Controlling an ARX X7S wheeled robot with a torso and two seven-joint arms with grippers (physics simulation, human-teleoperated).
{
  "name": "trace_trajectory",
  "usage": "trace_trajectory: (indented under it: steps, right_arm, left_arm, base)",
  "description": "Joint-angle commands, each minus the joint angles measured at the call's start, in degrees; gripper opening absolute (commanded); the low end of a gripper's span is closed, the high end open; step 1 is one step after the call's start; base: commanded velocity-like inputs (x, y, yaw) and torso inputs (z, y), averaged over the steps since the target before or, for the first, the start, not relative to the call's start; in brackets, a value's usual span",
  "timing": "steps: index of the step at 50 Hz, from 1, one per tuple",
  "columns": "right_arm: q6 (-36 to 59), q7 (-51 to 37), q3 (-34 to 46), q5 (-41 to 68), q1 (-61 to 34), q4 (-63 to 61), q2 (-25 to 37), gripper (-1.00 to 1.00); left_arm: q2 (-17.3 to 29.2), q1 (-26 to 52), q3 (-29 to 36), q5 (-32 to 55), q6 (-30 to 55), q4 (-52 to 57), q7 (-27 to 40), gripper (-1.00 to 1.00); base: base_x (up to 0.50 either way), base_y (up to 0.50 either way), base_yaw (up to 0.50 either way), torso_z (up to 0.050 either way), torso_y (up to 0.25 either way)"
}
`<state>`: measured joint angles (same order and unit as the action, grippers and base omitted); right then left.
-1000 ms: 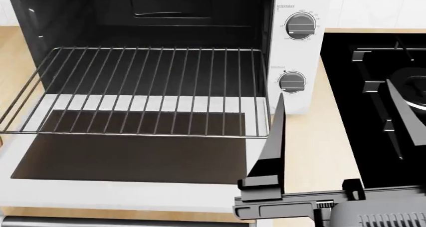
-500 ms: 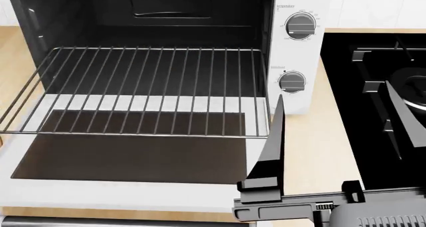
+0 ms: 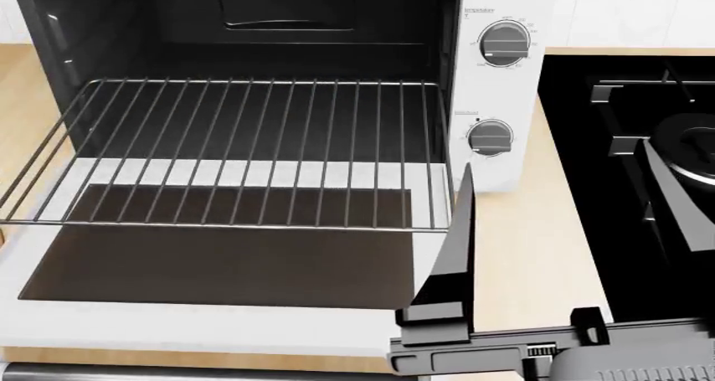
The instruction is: Pick the scone from the rack and place it on the plate on the counter.
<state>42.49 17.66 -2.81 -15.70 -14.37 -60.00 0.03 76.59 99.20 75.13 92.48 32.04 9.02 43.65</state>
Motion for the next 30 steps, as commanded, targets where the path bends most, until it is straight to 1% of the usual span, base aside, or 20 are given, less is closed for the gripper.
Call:
trace_trajectory:
  steps: [1, 4, 7, 8, 9, 10, 11, 13, 15, 17, 18, 20, 24, 30]
  right_arm:
    - [0.08, 0.01, 0.33, -0.31, 0.28, 0.0, 0.0, 1.0]
    - [0.02, -0.02, 0.17, -0.09, 0.42, 0.0, 0.0, 1.0]
    - [-0.01, 0.02, 0.35, -0.24, 0.52, 0.0, 0.0, 1.0]
    - [-0.05, -0.01, 0.4, -0.26, 0.58, 0.0, 0.0, 1.0]
    - [-0.12, 0.0, 0.36, -0.22, 0.63, 0.0, 0.0, 1.0]
    - [-0.23, 0.06, 0.33, -0.29, 0.76, 0.0, 0.0, 1.0]
    - [-0.26, 0.04, 0.33, -0.26, 0.79, 0.0, 0.0, 1.0]
    - [-0.32, 0.13, 0.14, -0.15, 0.89, 0.0, 0.0, 1.0]
    - [-0.18, 0.13, 0.42, -0.49, 0.85, 0.0, 0.0, 1.0]
    - [-0.2, 0.21, 0.22, -0.48, 0.81, 0.0, 0.0, 1.0]
    - [-0.2, 0.2, 0.23, -0.49, 0.8, 0.0, 0.0, 1.0]
    - [-0.27, 0.28, 0.1, -0.44, 0.84, 0.0, 0.0, 1.0]
    - [0.17, 0.23, 0.78, -0.86, 0.38, 0.0, 0.0, 1.0]
    - [0.11, 0.3, 0.91, -0.99, 0.19, 0.0, 0.0, 1.0]
  left_arm:
    - [-6.07, 3.45, 0.06, -0.46, 5.37, -9.77, -1.56, -1.0]
    - [-7.64, 3.73, 0.32, -1.45, 5.89, -12.17, -2.86, -1.0]
    - [-11.25, 4.23, 0.95, -3.26, 6.59, -15.78, -5.09, -1.0]
    - [-12.59, 5.0, 2.03, -5.62, 8.08, -16.49, -7.25, -1.0]
    - [-12.83, 4.25, 1.37, -4.35, 6.65, -17.12, -6.58, -1.0]
    - [-13.64, 4.09, 1.51, -4.28, 6.76, -17.76, -6.65, -1.0]
    - [-14.49, 4.51, 2.19, -4.42, 8.63, -18.47, -6.13, -1.0]
    - [-14.87, 3.71, 2.32, -5.35, 7.26, -19.11, -7.13, -1.0]
    - [-15.51, 3.65, 2.55, -5.39, 7.73, -19.2, -6.37, -1.0]
    - [-15.02, 3.66, 2.25, -4.53, 7.98, -18.39, -4.54, -1.0]
    - [-14.63, 3.43, 2.28, -4.48, 7.9, -18.44, -4.94, -1.0]
    - [-12.94, 2.71, 2.24, -4.62, 7.12, -18.28, -5.6, -1.0]
    - [-10.44, 1.97, 1.63, -3.22, 6.33, -16.31, -4.29, -1.0]
    - [-8.21, 0.46, 1.29, -2.29, 4.61, -14.63, -3.71, -1.0]
  base:
    - [0.0, 0.0, 0.0, 0.0, 0.0]
    - [0.0, 0.0, 0.0, 0.0, 0.0]
    - [0.0, 0.0, 0.0, 0.0, 0.0]
    - [0.0, 0.0, 0.0, 0.0, 0.0]
    - [0.0, 0.0, 0.0, 0.0, 0.0]
    - [0.0, 0.0, 0.0, 0.0, 0.0]
    - [0.0, 0.0, 0.0, 0.0, 0.0]
    - [0.0, 0.0, 0.0, 0.0, 0.0]
    - [0.0, 0.0, 0.0, 0.0, 0.0]
    - [0.0, 0.0, 0.0, 0.0, -0.044]
    - [0.0, 0.0, 0.0, 0.0, -0.125]
    - [0.0, 0.0, 0.0, 0.0, -0.25]
    - [0.0, 0.0, 0.0, 0.0, -0.25]
    - [0.0, 0.0, 0.0, 0.0, -0.25]
